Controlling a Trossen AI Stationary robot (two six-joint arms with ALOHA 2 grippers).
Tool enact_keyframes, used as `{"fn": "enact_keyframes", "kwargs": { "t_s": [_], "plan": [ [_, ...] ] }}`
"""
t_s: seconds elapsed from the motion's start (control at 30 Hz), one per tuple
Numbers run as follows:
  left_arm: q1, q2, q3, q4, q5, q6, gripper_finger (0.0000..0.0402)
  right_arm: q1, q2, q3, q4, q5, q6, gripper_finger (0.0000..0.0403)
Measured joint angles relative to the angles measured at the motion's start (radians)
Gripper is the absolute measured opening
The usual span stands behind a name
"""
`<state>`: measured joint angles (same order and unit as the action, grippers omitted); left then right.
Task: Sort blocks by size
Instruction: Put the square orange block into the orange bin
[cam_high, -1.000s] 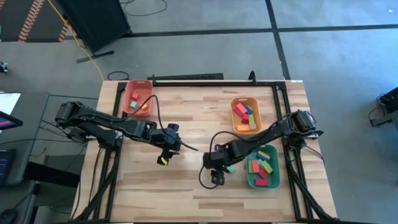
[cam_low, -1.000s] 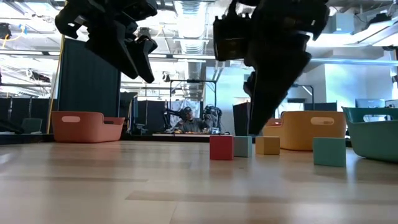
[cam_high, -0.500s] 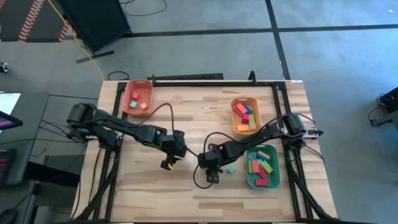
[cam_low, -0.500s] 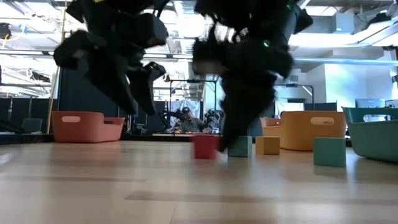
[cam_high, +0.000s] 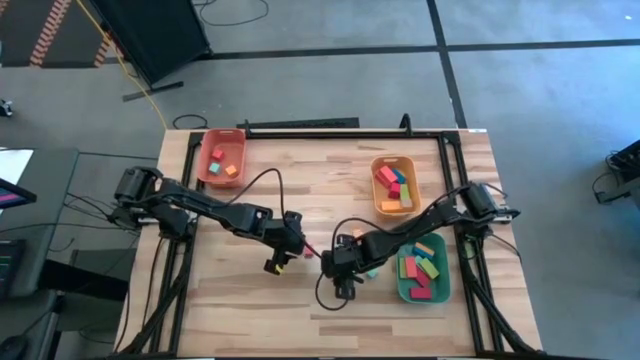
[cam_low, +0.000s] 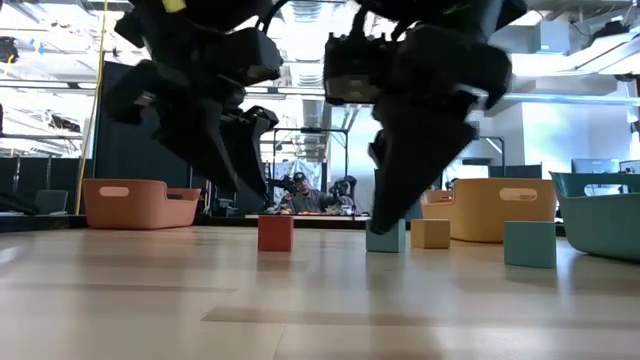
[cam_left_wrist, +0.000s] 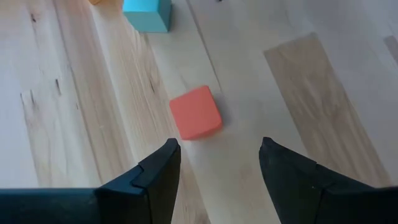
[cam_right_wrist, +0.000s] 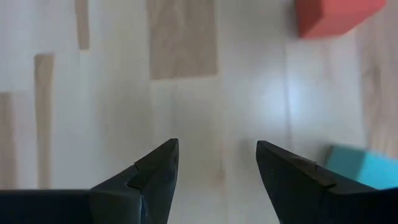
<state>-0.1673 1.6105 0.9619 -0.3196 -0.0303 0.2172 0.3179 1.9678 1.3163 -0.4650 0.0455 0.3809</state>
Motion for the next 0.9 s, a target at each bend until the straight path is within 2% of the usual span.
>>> {"fn": "enact_keyframes", "kwargs": {
  "t_s": [0.33, 0.53, 0.7, 0.9],
  "plan": [
    [0.005, 0.081, 0.001, 0.117, -0.005, -0.098, 0.0209, 0.076, -0.044, 0.0, -0.074, 0.021, 0.085, 0.0255],
    [0.019, 0.147, 0.004, 0.143, -0.007, -0.155, 0.0209, 0.125, -0.134, -0.001, -0.092, 0.131, 0.094, 0.0255],
    [0.024, 0.178, 0.005, 0.227, -0.01, -0.204, 0.0209, 0.16, -0.203, -0.001, -0.107, 0.235, 0.094, 0.0255],
    [0.026, 0.178, 0.005, 0.225, -0.061, -0.194, 0.0194, 0.197, -0.256, -0.001, -0.107, 0.303, 0.102, 0.0255]
  ]
}}
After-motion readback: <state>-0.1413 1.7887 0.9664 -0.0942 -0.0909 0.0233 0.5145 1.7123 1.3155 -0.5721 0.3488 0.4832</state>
